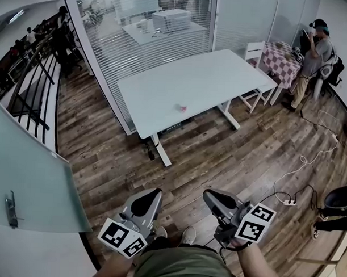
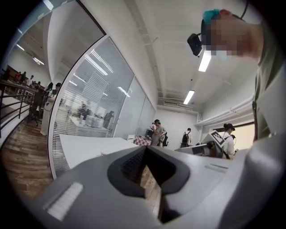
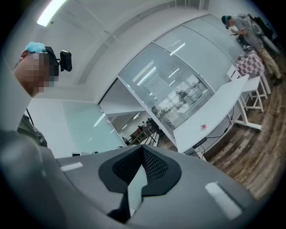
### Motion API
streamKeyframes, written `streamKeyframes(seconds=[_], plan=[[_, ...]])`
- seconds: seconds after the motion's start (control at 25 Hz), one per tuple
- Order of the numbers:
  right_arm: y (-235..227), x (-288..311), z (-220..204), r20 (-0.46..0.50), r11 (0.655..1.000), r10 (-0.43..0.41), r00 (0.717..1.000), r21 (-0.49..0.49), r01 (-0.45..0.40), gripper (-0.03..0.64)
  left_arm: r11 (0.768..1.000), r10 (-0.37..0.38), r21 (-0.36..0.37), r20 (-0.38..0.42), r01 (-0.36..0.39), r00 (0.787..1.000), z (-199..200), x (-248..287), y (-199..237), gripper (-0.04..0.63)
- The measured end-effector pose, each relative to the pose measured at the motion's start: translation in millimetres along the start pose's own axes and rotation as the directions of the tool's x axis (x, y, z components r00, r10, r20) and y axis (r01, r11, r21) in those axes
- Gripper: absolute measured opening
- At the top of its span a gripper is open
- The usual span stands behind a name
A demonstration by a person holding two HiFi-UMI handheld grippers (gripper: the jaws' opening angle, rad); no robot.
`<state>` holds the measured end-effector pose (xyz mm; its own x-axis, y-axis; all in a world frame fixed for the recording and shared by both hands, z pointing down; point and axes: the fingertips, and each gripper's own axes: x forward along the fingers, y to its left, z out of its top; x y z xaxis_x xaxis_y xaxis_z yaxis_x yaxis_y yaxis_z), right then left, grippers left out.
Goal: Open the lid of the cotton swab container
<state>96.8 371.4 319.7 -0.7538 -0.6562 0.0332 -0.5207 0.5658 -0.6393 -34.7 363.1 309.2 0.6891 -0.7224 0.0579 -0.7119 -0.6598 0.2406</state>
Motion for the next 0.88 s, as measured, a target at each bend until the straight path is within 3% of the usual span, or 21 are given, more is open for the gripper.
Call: streamKeyframes(seconds=[0.4, 0.88], plan=[[-17, -3, -1, -0.019, 1.0, 0.002, 1.0, 0.011, -0.002, 0.009, 1.0, 0.011, -0.015, -0.006, -0.011, 1.0, -9, 15, 1, 0.008], [-47, 28, 8, -0.031, 1.0, -0.018, 0.999, 0.019, 0.018, 0.009, 0.999, 0.006, -0.031, -0.011, -0.006, 1.0, -13, 44, 34, 0.008]])
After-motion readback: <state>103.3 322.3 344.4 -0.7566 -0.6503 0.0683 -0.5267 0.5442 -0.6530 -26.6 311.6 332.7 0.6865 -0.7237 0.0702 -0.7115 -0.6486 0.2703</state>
